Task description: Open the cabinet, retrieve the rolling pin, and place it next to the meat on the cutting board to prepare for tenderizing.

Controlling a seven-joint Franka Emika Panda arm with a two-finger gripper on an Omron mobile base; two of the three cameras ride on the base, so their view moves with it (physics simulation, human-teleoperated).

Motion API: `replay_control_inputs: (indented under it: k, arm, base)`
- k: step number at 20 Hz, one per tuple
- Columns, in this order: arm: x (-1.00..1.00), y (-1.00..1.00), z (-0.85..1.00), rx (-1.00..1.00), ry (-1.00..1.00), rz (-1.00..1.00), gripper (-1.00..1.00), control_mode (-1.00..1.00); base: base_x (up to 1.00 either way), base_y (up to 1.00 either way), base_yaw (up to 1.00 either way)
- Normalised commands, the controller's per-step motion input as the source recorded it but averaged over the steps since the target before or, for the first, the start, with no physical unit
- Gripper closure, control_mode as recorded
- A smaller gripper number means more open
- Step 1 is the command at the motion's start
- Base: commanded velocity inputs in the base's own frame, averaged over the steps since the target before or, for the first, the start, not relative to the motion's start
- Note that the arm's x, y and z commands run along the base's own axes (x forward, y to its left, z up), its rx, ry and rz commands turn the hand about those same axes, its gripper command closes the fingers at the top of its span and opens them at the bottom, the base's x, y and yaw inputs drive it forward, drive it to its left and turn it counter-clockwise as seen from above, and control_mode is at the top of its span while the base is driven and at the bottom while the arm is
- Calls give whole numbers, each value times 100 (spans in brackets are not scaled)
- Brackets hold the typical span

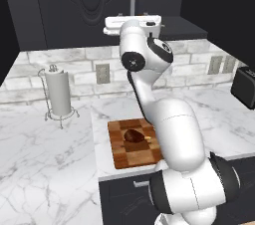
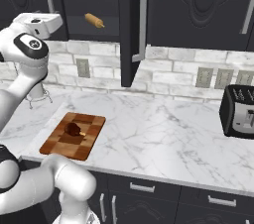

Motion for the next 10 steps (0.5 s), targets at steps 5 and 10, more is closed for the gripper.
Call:
replay_control_inputs:
  k: [5,10]
  arm:
    - [40,0,0,0,0,5,-100,-100]
    - [34,5,-3,0,1,7,-100,-100]
  base:
    - [0,0,0]
    - [0,0,0]
